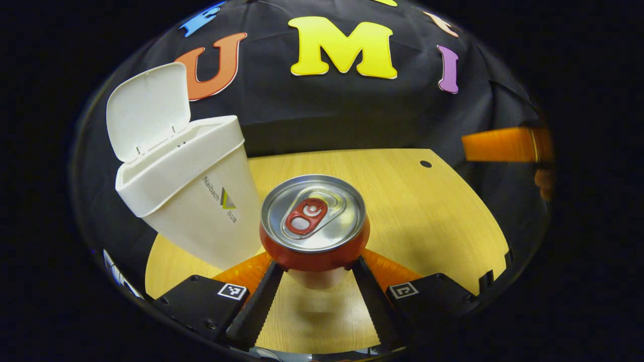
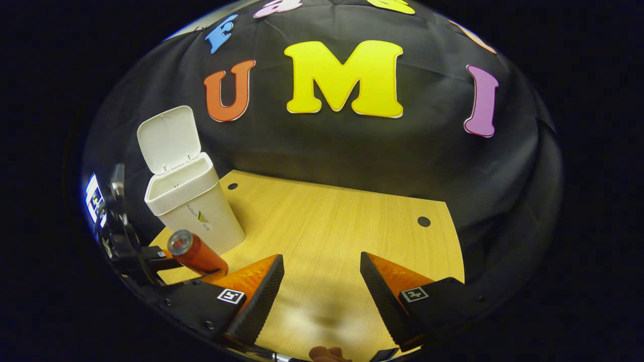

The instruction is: Press the lid of the desktop garbage bin to open it, pick up the crumpled paper on the desktop and throw it into the bin, then pick up the pop can on the desktop and drop it into the bin, and finally close the garbage bin lid.

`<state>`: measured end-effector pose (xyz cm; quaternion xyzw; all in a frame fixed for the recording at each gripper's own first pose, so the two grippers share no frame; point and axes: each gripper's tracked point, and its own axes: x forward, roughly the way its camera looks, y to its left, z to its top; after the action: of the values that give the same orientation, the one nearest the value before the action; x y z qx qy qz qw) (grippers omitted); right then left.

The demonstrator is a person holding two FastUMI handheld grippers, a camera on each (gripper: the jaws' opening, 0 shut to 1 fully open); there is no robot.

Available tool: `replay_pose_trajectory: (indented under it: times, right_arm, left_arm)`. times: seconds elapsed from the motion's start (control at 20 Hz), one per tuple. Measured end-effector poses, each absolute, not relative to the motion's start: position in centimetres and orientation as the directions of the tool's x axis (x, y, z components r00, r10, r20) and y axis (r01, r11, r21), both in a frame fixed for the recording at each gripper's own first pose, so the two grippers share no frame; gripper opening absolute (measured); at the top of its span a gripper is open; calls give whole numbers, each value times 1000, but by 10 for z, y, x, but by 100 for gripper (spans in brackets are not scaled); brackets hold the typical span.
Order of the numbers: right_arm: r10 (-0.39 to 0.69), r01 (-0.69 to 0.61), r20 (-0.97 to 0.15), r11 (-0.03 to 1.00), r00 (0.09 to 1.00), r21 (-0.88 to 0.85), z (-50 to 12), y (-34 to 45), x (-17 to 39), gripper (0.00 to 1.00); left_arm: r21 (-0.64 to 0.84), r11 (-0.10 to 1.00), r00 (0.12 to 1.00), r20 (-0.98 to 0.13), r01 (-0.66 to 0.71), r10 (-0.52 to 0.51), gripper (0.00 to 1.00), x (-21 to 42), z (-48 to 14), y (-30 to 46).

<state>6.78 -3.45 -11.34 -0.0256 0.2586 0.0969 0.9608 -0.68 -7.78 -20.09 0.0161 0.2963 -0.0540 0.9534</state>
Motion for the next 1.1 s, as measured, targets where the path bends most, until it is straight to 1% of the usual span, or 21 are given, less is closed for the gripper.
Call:
replay_pose_trajectory:
  times: [0.1,0.35,0.6,0.9,1.0,1.1]
  right_arm:
    - [184,-205,-506,979,842,13,-120,-40,68,96]
    - [222,-229,-517,972,827,51,-132,-46,68,96]
    - [264,-274,-517,960,814,59,-139,-39,63,95]
    - [275,-268,-530,959,802,92,-150,-32,54,96]
    - [270,-265,-532,960,803,87,-152,-29,53,96]
    - [260,-257,-538,963,802,82,-156,-29,52,96]
  left_arm:
    - [-17,997,830,-552,77,-74,87,-2,-177,-71]
    - [-45,998,858,-513,-47,17,87,16,-117,-48]
    - [14,988,873,-467,-155,144,87,32,-68,-4]
    - [25,963,863,-438,-267,251,86,66,-45,56]
    - [33,958,856,-441,-285,270,86,78,-47,73]
    - [36,953,837,-468,-301,282,86,88,-62,89]
